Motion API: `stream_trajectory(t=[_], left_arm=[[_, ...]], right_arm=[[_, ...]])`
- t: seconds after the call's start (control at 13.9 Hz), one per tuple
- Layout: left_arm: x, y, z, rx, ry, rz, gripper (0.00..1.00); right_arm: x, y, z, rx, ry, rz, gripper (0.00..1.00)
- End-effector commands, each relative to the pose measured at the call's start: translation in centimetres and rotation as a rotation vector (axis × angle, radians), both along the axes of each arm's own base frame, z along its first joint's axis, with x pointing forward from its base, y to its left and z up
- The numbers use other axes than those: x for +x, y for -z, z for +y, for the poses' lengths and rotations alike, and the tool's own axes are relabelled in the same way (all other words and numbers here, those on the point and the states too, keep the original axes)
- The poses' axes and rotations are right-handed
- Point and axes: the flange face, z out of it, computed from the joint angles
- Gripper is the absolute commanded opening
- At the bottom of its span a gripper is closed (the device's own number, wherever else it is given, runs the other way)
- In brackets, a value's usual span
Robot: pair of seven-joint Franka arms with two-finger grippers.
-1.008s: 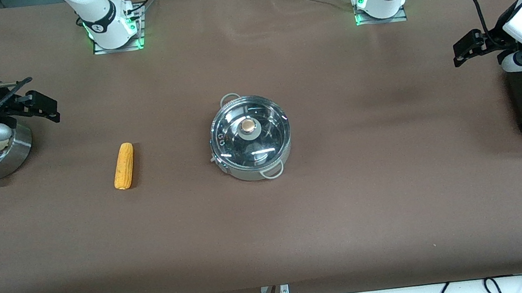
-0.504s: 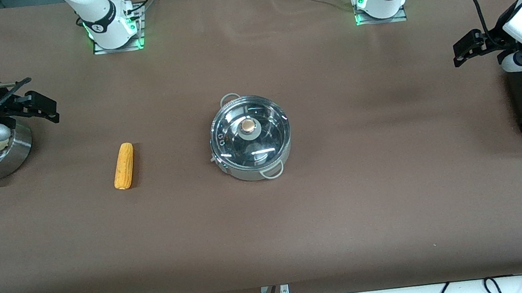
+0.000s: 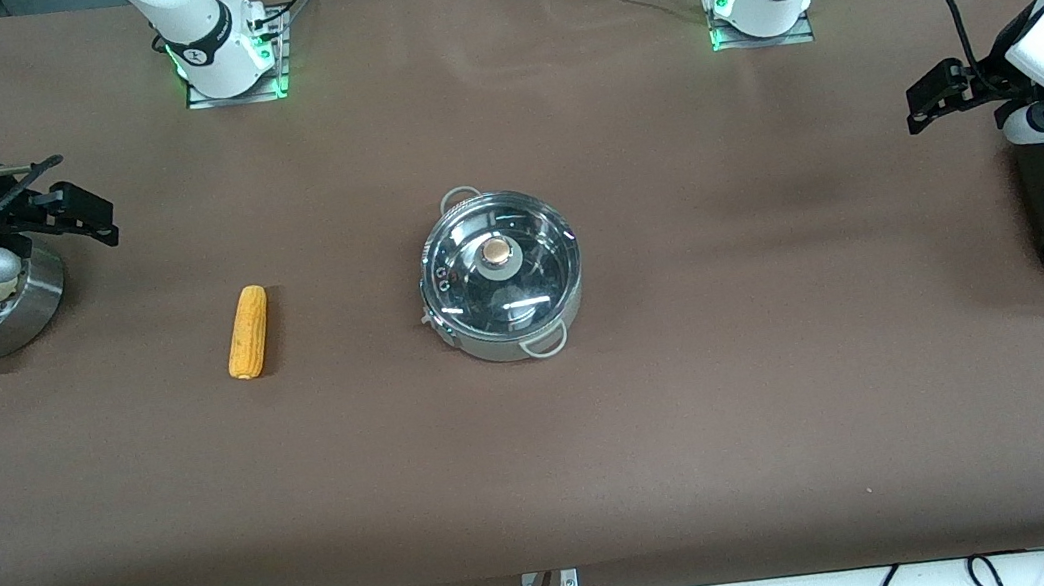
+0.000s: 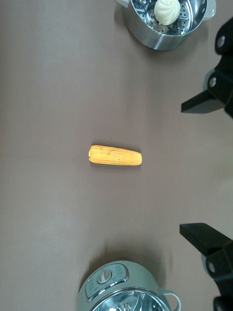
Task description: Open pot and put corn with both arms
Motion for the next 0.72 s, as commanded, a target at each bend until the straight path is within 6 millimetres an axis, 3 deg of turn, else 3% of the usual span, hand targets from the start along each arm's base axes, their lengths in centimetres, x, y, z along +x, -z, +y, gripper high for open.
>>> stream_trajectory(t=[0.0,0.22,0.43,0.65], left_arm=[[-0.1,-0.5,-0.4,-0.012,-0.026,0.007,1.0],[-0.4,-0.5,-1.4,-0.018,-0.018,0.036,1.0],[-0.7,-0.4,-5.3,-0.02,0.049,0.035,1.0],[-0.2,1.7,-9.3,-0.031,0.105,0.074,1.0]], right_arm=[[0.1,-0.5,-0.2,-0.009,0.001,-0.011,1.0],[0.1,-0.5,-0.2,-0.008,0.001,-0.012,1.0],[0.1,-0.6,-0.2,-0.008,0.001,-0.014,1.0],[0.1,-0.5,-0.2,-0.008,0.001,-0.012,1.0]])
